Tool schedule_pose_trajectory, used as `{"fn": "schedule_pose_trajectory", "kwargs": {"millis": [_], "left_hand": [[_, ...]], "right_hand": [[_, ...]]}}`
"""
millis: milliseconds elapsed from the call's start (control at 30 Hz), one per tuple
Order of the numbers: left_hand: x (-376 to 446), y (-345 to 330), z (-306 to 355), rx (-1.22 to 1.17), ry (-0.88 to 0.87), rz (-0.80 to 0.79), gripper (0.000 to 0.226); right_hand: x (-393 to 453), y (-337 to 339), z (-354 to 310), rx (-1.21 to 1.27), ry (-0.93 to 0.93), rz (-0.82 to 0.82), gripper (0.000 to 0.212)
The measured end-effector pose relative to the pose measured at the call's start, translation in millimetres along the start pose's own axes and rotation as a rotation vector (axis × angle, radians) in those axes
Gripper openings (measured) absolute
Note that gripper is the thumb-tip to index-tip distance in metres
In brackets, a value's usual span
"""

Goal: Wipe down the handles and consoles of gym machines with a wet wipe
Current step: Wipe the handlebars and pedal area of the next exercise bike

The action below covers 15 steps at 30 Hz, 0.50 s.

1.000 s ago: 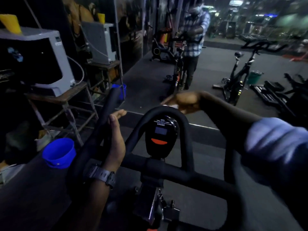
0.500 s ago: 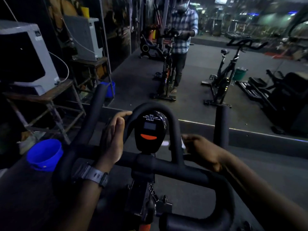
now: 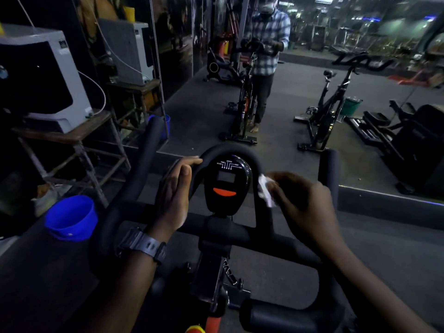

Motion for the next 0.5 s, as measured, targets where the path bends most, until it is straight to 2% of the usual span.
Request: {"fn": "schedule_pose_trajectory", "kwargs": {"millis": [133, 233, 300, 367, 433, 500], "left_hand": [[-1, 0, -1, -0.022, 0.023, 0.002, 0.062], [-2, 0, -4, -0.036, 0.039, 0.004, 0.065], [-3, 2, -2, -0.029, 0.040, 0.015, 0.068], [-4, 2, 1, -0.009, 0.039, 0.026, 0.072], [-5, 2, 5, -0.002, 0.037, 0.030, 0.072], [-5, 2, 5, -0.011, 0.045, 0.028, 0.068]], "right_hand": [[26, -16, -49, 0.056, 0.225, 0.086, 0.019], [11, -19, -46, -0.006, 0.259, 0.131, 0.011], [-15, -27, -37, -0.073, 0.267, 0.094, 0.006], [-33, -36, -25, -0.036, 0.220, 0.052, 0.013], [-24, -38, -8, 0.147, 0.058, 0.096, 0.022], [5, -38, 9, 0.290, -0.112, 0.165, 0.017]]}}
Point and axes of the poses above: each hand's wrist, its own x-axis towards the middle knuckle, its own y-axis out of the back of the hand, z = x × y, the point moved 8 cm from there along x, towards the middle knuckle, and after that the axes turned 4 degrees about -x, right-handed, at the moved point
